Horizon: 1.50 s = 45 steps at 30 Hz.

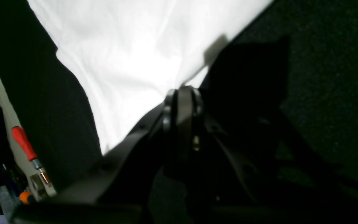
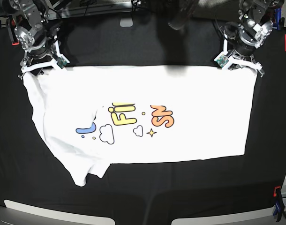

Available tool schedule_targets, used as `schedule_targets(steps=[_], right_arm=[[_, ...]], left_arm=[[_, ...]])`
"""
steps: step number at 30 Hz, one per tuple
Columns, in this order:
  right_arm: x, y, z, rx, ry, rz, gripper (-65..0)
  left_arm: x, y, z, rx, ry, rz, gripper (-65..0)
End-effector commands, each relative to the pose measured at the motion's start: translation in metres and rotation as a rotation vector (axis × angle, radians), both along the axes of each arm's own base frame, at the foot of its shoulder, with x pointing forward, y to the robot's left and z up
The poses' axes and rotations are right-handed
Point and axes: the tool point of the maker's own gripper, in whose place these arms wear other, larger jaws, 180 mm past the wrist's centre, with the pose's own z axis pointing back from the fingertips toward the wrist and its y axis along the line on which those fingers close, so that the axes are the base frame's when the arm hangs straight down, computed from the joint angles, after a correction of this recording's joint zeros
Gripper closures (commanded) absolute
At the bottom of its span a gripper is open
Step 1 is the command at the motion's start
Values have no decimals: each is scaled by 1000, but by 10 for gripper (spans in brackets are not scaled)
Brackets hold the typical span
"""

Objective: Layout the t-shirt on the table in an organized manner, then fold the t-shirt properly
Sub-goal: 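Hold the shirt edge taut with both grippers, smoothing it flat, then drag the held shirt edge away from the hem with both grippers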

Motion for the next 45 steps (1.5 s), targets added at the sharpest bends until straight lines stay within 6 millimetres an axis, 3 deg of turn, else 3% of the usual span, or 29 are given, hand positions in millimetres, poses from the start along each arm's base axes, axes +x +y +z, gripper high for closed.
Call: schedule_targets(steps=[1, 9, 17, 21, 30, 34, 41, 45], right_arm=[[13, -2, 11, -6, -45, 18, -314], [26, -19, 5, -27, -45, -14, -314], [-11, 3, -30, -4, 159, 49, -284], [-20, 12, -38, -44, 188, 81, -284], [3, 49, 3, 7, 60, 195, -284], [-7, 58, -1, 58, 132, 230, -284], [-7, 45, -14, 44, 150, 219, -284], [4, 29, -18, 14, 146, 184, -284]], left_arm=[[3, 3, 4, 8, -12, -1, 0], [3, 3, 4, 8, -12, -1, 0], [2, 3, 3, 9, -11, -1, 0], [3, 3, 4, 8, -12, -1, 0], [5, 0, 5, -8, -25, -13, 0], [4, 0, 5, -7, -25, -12, 0], [5, 0, 5, -8, -25, -12, 0], [4, 0, 5, -8, -25, -12, 0]])
